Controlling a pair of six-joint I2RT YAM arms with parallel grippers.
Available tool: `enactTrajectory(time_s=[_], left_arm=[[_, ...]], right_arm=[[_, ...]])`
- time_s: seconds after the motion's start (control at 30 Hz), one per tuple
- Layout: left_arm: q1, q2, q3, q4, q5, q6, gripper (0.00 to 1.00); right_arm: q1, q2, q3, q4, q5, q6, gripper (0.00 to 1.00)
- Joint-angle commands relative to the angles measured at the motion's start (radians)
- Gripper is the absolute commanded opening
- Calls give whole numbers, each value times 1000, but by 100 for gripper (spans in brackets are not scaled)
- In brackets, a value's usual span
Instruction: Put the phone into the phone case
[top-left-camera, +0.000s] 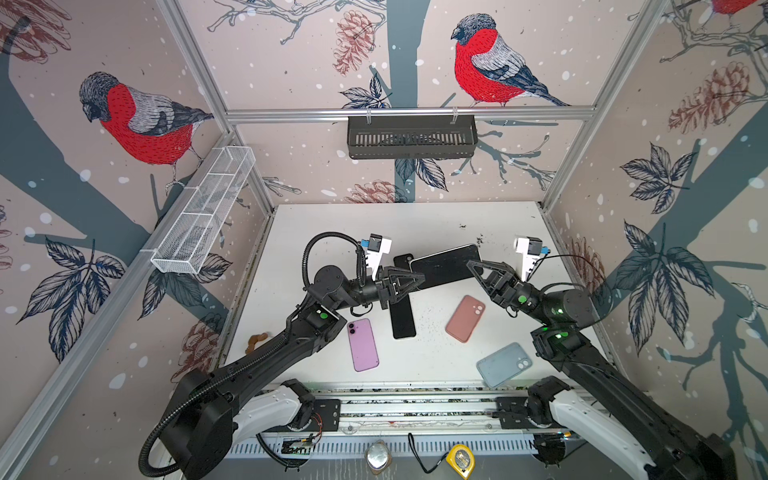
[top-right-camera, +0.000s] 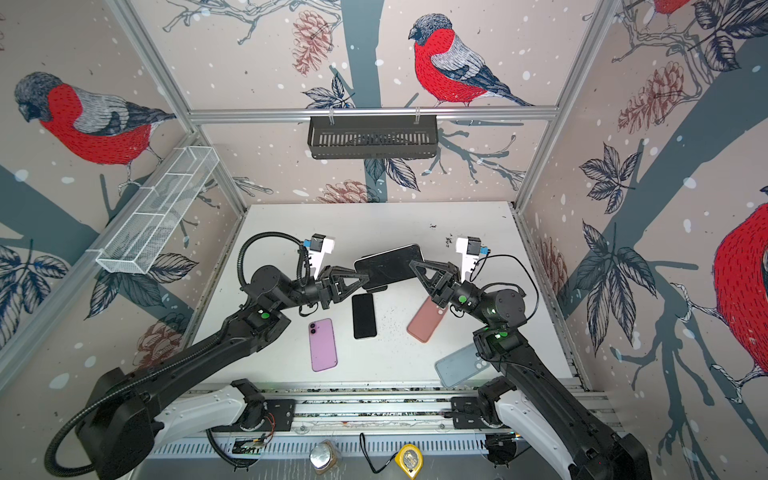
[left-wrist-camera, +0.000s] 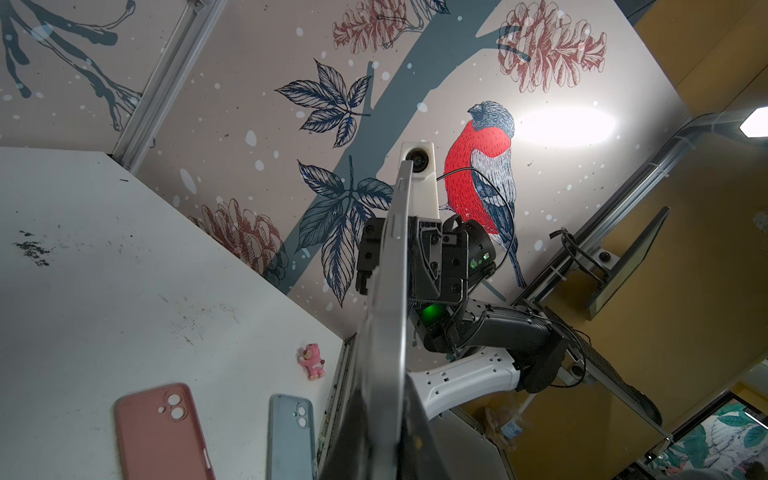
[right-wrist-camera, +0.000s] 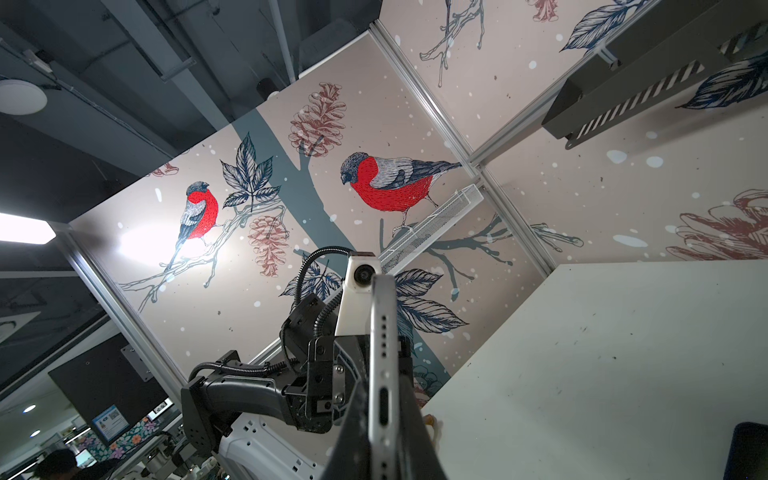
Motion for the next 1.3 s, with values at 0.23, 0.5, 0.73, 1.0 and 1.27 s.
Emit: enactTrajectory(time_s=[0.23,0.5,0.73,1.0,1.27], left_arm=[[29,-27,201,-548,39,358,0],[140,-26,308,-797,179,499,0],[172,-16,310,-803,286,488,0],[173,-16,296,-756,312,440,0],[173,-13,275,-691,319,390,0]], right_arm=[[-84,-27,118,-371,-110,-233,62],[-264,-1,84,-390,-478,-217,64],[-243,8,-49,131,-540,120,62],[-216,104,-38,76,-502,85,50],[-127,140,-12,83,-477,54,43]])
